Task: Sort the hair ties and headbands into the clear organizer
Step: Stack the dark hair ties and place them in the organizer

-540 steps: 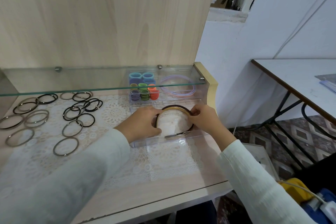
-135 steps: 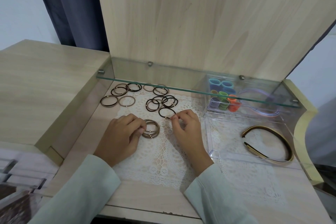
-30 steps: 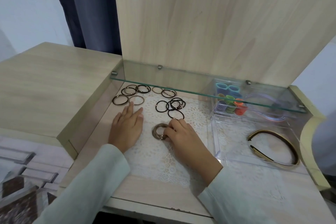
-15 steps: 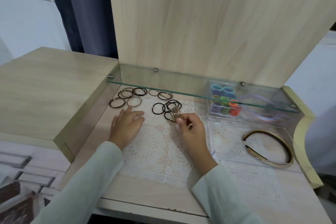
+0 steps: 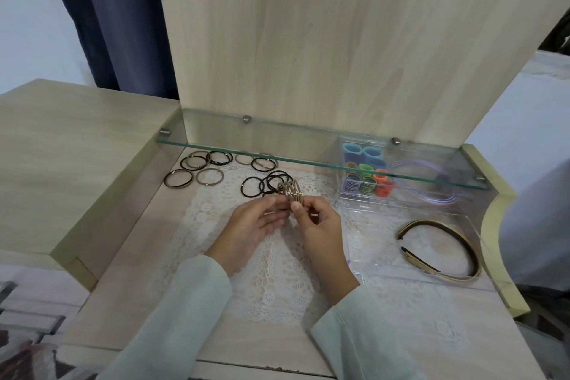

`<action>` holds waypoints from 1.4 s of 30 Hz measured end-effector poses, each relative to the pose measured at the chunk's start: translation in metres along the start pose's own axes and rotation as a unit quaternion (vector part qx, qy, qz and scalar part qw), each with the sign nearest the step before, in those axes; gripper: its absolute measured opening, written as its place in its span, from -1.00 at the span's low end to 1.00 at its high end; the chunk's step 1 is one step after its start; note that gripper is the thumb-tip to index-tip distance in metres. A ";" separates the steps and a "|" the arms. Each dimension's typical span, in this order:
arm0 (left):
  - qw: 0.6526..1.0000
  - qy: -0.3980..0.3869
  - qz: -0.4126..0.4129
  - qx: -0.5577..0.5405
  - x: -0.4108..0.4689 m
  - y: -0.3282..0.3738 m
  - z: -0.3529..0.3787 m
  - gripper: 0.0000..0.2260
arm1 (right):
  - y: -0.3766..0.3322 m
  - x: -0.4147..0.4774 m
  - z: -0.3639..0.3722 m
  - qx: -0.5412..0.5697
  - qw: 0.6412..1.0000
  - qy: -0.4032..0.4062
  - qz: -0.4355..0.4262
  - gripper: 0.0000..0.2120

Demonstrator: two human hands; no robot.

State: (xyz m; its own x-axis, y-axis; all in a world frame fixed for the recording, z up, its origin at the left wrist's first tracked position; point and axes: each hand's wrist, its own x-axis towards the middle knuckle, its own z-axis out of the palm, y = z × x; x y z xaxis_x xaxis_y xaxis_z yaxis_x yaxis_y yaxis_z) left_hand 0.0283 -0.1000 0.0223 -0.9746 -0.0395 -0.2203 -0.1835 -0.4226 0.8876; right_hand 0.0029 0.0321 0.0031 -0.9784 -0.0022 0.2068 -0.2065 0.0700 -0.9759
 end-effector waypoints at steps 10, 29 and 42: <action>0.997 -0.005 0.073 -0.014 0.005 -0.012 -0.009 -0.73 | 0.002 0.001 -0.001 -0.032 0.997 -0.055 -0.033 -0.94; 0.996 -0.030 0.082 -0.023 -0.002 -0.009 -0.005 -0.75 | 0.001 -0.003 0.001 0.006 0.996 -0.088 -0.032 -0.96; 0.997 -0.021 0.075 -0.026 -0.004 -0.008 -0.004 -0.87 | -0.001 -0.004 -0.001 0.058 0.996 -0.070 -0.002 -0.99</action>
State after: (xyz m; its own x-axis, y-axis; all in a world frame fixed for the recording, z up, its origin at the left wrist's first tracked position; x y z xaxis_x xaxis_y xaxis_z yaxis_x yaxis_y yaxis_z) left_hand 0.0344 -0.1002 0.0144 -0.9952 -0.0693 -0.0688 -0.0292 -0.4612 0.8868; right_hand 0.0072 0.0333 0.0033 -0.9681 -0.1417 0.2069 -0.2022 -0.0469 -0.9782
